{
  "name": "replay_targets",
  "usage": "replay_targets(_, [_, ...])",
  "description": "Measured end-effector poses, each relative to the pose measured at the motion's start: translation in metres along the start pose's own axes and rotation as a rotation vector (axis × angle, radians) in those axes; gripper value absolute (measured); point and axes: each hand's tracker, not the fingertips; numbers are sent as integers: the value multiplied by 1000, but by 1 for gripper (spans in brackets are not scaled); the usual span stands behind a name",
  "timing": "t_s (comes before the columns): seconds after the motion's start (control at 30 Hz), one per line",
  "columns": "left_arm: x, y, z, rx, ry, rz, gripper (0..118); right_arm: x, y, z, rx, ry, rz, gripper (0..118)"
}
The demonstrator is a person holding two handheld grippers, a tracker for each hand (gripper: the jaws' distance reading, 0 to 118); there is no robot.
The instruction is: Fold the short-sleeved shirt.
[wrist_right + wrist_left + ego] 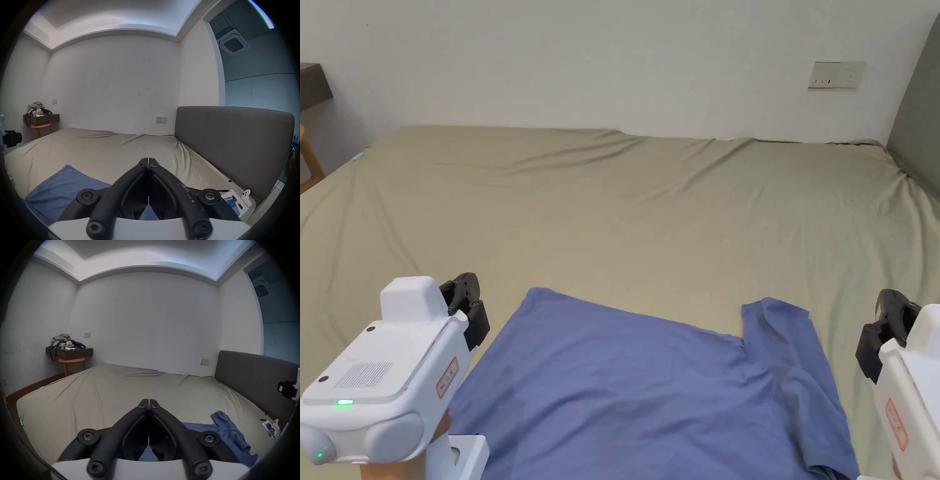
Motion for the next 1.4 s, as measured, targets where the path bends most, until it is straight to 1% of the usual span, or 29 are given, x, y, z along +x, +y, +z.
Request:
replay_targets(0.07, [3,5,-18,-31,-8,-31,0,-3,2,-7,0,3,1,1])
replay_targets(0.13, [3,12,-51,-134,-33,-37,0,-2,4,-14,-5,8,-3,1])
replay_targets(0.23, [-12,20,-118,-293,-149,88,0,-1,6,-31,-13,11,-2,1])
replay_targets(0.3, [-17,22,-169,-418,-152,113,0,-1,7,-45,-19,11,-1,1])
replay_targets(0.47, [-14,11,-268,-524,-132,-48,0,-3,4,-81,-47,4,-9,1])
replay_targets(0.5, [-9,8,-280,-545,-115,-56,0,-2,2,-89,-57,7,-14,1])
replay_targets(0.57, [-7,-3,-312,-598,-130,-76,1,-3,0,-103,-75,8,-19,1])
replay_targets(0.6, [-5,-10,-327,-609,-115,-91,13,-3,-2,-111,-85,9,-22,1])
replay_targets(0.63, [-10,-18,-344,-643,-120,-107,31,-2,-4,-117,-95,10,-25,1])
replay_targets(0.67, [-10,-26,-358,-671,-105,-99,53,-2,-7,-124,-103,9,-23,1])
replay_targets(0.7, [-10,-35,-371,-689,-107,-100,80,-2,-10,-132,-113,4,-18,1])
replay_targets(0.73, [-10,-42,-381,-723,-102,-100,93,-1,-12,-138,-121,0,-15,1])
replay_targets(0.77, [-13,-53,-393,-721,-90,-100,99,0,-15,-144,-128,-4,-15,1])
replay_targets(0.9, [-16,-89,-420,-804,-50,-86,98,1,-26,-165,-164,-27,-9,1])
replay_targets(0.93, [-17,-97,-424,-831,-56,-80,94,1,-28,-169,-168,-31,-8,1])
replay_targets(0.97, [-18,-107,-429,-851,-56,-79,82,1,-32,-173,-174,-32,-6,1])
replay_targets(1.0, [-17,-115,-431,-879,-49,-86,52,2,-35,-176,-184,-35,-2,1])
replay_targets(1.03, [-17,-124,-430,-882,-41,-90,36,2,-37,-178,-192,-38,1,1])
replay_targets(1.07, [-17,-129,-427,-885,-61,-88,35,2,-40,-181,-200,-40,2,1])
replay_targets(1.1, [-15,-124,-420,-794,-49,-103,28,3,-43,-182,-214,-38,-5,1])
replay_targets(1.13, [-16,-123,-423,-833,-63,-86,19,5,-44,-184,-220,-34,-16,1])
replay_targets(1.17, [-15,-120,-419,-839,-79,-70,1,6,-45,-185,-227,-34,-29,1])
replay_targets(1.2, [-13,-117,-420,-849,-111,-61,2,7,-45,-187,-233,-32,-39,1])
replay_targets(1.23, [-8,-116,-418,-850,-98,-80,2,9,-45,-189,-237,-31,-49,1])
replay_targets(1.27, [-3,-115,-414,-827,-80,-140,2,12,-44,-193,-244,-30,-65,1])
replay_targets(1.3, [-1,-110,-410,-801,-100,-158,2,16,-44,-200,-261,-21,-78,2])
replay_targets(1.33, [1,-104,-404,-770,-99,-161,2,19,-43,-206,-281,-20,-80,7])
replay_targets(1.37, [2,-97,-398,-758,-97,-150,2,23,-45,-216,-326,-11,-82,16])
replay_targets(1.4, [1,-88,-391,-757,-112,-108,2,27,-48,-226,-364,-19,-88,25])
